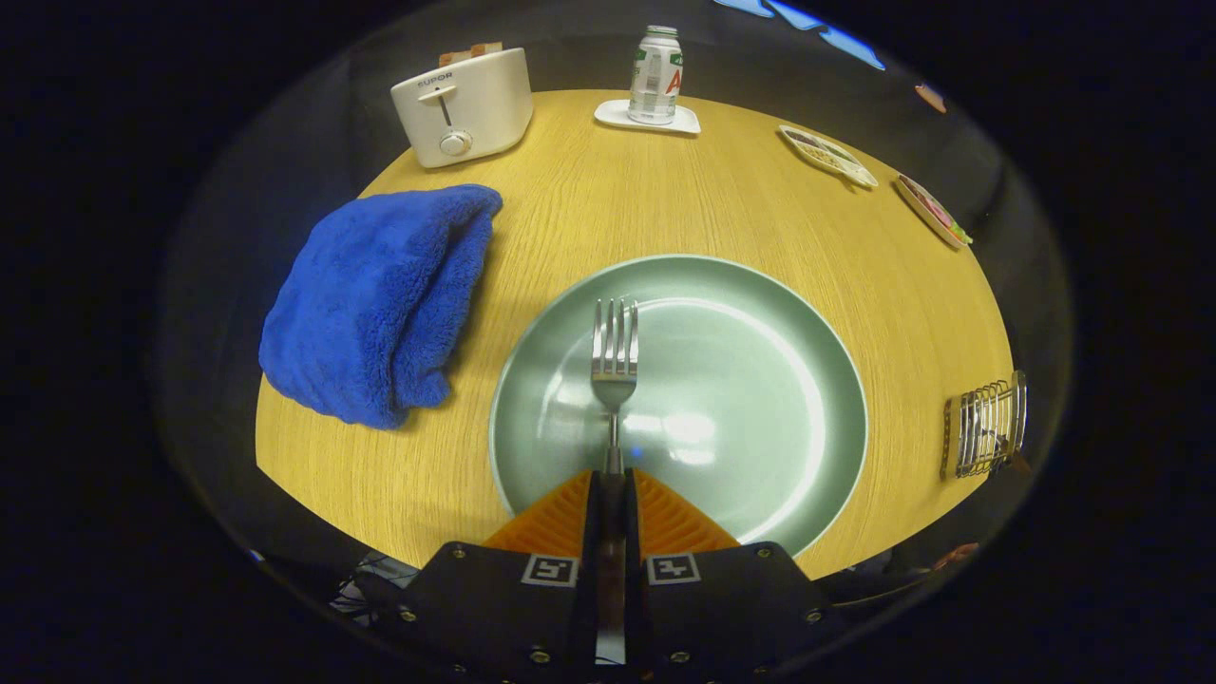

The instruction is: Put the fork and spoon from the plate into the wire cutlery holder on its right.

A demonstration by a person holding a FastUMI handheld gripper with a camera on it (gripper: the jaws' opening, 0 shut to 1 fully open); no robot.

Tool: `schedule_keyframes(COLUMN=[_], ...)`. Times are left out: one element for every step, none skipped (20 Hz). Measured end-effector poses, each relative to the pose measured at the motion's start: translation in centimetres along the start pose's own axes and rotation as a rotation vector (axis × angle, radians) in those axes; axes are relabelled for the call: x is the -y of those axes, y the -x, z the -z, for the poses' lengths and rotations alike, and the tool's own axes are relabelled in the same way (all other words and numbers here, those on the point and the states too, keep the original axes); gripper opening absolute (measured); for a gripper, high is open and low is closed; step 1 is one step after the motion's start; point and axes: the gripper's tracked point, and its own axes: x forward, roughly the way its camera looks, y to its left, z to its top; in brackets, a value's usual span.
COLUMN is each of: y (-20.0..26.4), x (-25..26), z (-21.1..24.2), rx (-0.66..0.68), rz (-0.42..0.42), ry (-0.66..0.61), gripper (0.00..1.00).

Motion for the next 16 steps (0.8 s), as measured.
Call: schedule_keyframes(y=[0.0,0.1,0.2,0.2,0.1,0.1,0.2,0.3,0.4,0.5,0.7,0.9,1.2,1.5,1.9,2.3], x=[0.0,-0.1,-0.1,0.0,0.0,0.1,0.3,0.5,0.6,0.7,0.9,1.0,1.1,1.2,1.3,1.5], z=[0.1,0.0,-0.2,-0.1,-0.2,-0.2,-0.3,-0.3,-0.4,-0.5,-0.5,-0.6,-0.8,-1.0,-1.3,-1.7], rx=[0.002,0.005,0.015,0.020,0.028,0.032,0.039,0.043,0.050,0.057,0.058,0.062,0.069,0.076,0.087,0.096], rz=[0.005,0.006,0.003,0.001,-0.002,0.001,0.007,0.009,0.010,0.013,0.015,0.018,0.020,0.022,0.023,0.025], ry=[-0.008,-0.019,-0.031,-0.035,-0.038,-0.037,-0.034,-0.034,-0.037,-0.042,-0.046,-0.049,-0.053,-0.059,-0.064,-0.070], gripper=[0.05,0.05,0.05,0.05,0.01,0.01,0.01,0.01,0.01,0.01,0.01,0.01,0.01,0.01,0.01,0.01])
